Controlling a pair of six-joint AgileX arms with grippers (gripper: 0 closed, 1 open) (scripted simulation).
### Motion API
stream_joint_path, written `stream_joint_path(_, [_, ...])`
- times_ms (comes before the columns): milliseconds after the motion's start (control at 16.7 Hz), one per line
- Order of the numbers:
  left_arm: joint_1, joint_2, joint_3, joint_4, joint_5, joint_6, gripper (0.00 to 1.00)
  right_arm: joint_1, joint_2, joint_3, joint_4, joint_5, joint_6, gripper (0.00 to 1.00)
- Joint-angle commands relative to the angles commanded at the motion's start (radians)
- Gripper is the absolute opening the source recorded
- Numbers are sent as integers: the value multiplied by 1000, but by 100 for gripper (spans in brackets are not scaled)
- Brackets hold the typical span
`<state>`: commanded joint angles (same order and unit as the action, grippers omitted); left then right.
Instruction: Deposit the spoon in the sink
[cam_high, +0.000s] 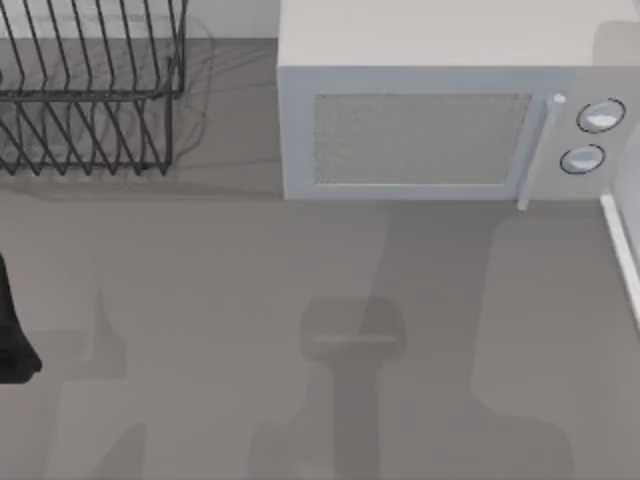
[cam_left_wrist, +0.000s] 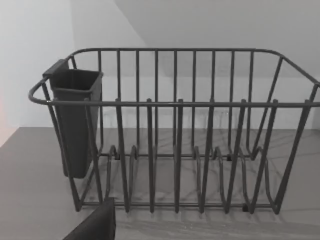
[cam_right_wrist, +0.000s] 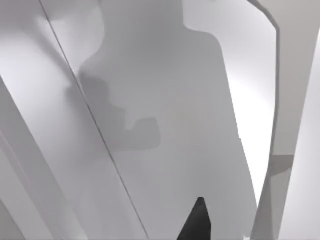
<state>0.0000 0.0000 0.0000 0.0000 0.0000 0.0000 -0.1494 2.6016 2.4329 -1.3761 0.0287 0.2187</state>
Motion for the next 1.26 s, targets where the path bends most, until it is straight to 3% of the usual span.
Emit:
stream_joint_path(120, [0, 0, 0, 0, 0, 0, 100, 0, 0, 0, 0, 0, 0, 0])
stream_joint_path(900, [0, 0, 0, 0, 0, 0, 100, 0, 0, 0, 0, 0, 0, 98])
stream_joint_path(1260, [0, 0, 0, 0, 0, 0, 100, 0, 0, 0, 0, 0, 0, 100])
